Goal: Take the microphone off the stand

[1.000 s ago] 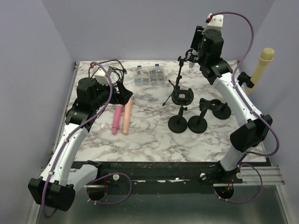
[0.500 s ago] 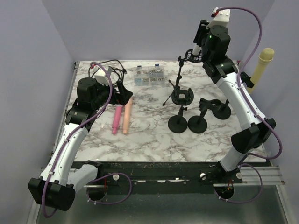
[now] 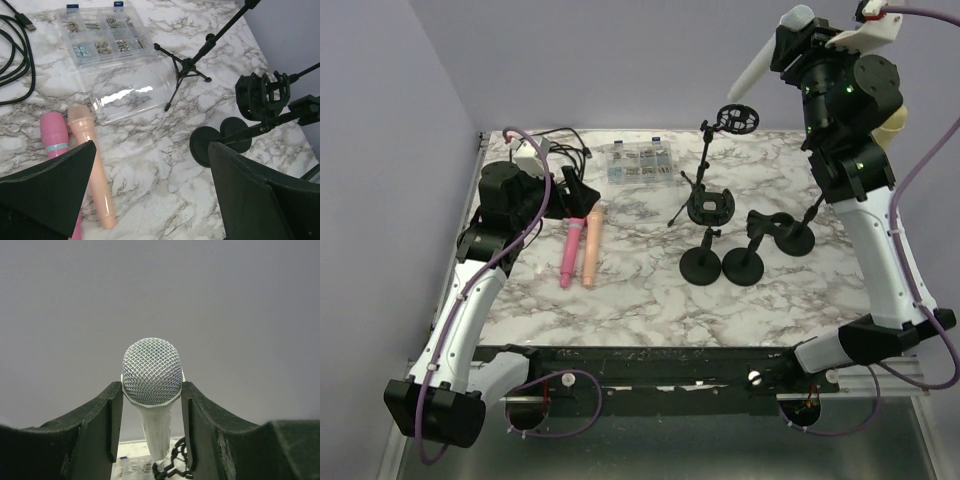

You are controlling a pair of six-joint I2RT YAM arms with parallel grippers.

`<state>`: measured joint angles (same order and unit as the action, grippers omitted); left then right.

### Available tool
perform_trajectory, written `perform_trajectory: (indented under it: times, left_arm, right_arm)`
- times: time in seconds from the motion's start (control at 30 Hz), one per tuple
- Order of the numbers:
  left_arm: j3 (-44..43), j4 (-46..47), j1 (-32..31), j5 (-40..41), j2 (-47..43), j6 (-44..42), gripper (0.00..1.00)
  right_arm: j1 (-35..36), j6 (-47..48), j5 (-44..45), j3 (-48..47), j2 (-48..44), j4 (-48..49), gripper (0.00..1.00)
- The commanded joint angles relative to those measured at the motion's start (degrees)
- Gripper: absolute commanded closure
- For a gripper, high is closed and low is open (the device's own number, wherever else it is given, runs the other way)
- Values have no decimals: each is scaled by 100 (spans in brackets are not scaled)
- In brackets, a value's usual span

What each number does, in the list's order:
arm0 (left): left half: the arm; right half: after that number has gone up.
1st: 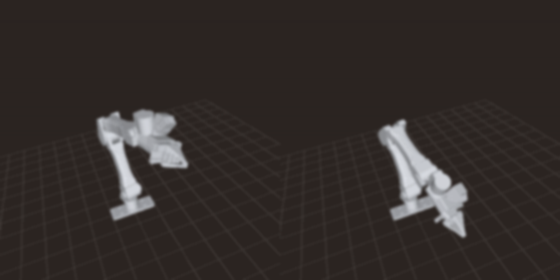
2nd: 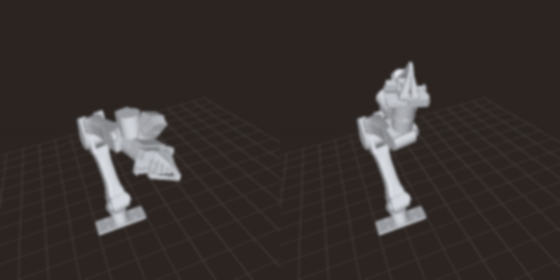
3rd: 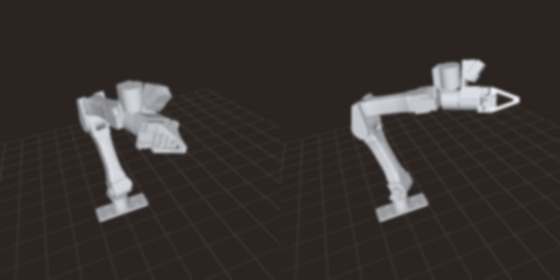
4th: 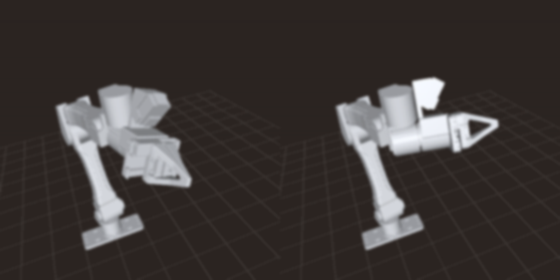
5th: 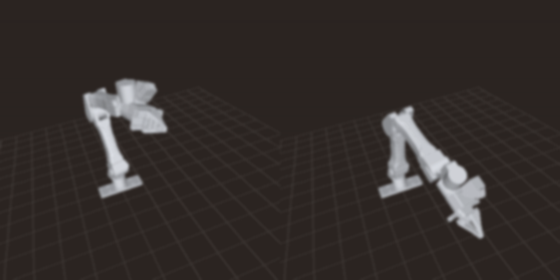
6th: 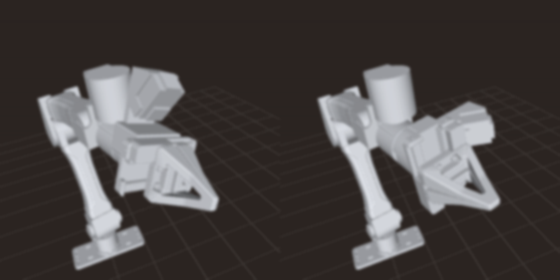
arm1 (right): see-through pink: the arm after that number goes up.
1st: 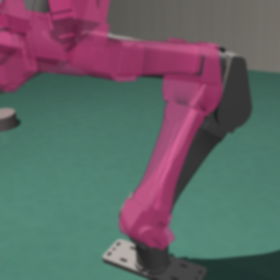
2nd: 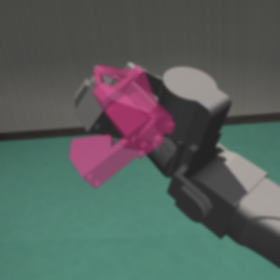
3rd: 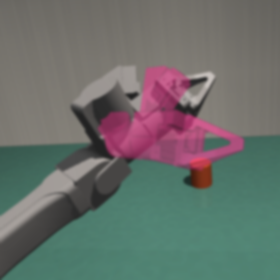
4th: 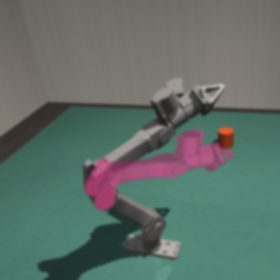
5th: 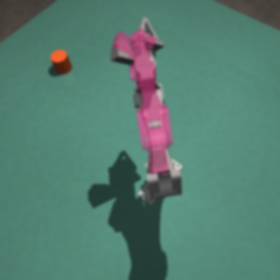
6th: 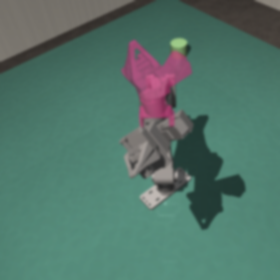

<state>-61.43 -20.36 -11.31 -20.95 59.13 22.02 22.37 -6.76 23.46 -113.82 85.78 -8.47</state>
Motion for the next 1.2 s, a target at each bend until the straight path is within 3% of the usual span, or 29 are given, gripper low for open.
perform_trajectory:
  times: [0.0,0.13,0.27,0.4,0.53,0.73,1.0,1.17]
  left_arm:
    - [254,595,246,-995,-248,357,1]
    - [707,1699,334,-2097,-409,685,1]
    - [935,2491,336,-2527,-518,786,1]
    - [1071,2817,326,-2560,-721,627,1]
    - [1244,3098,285,-2572,-956,396,1]
    - [930,2260,-283,-2432,-571,-384,8]
    - [476,1145,-773,-1942,50,-917,23]
    - [297,844,-819,-1900,321,-999,44]
  right_arm:
    - [-13,-601,-1214,548,-568,-41,99]
    - [-13,-1138,-2736,698,-584,-550,99]
    - [90,-1725,-3956,1247,-645,-404,99]
    - [416,-2244,-4460,1936,-720,-99,99]
    - [1071,-2286,-4311,2653,-673,11,99]
    - [1646,-2772,-4209,3672,-789,778,99]
    - [1691,-3035,-4227,3910,-858,1073,99]
    - [1708,-3153,-4277,4037,-900,1234,99]
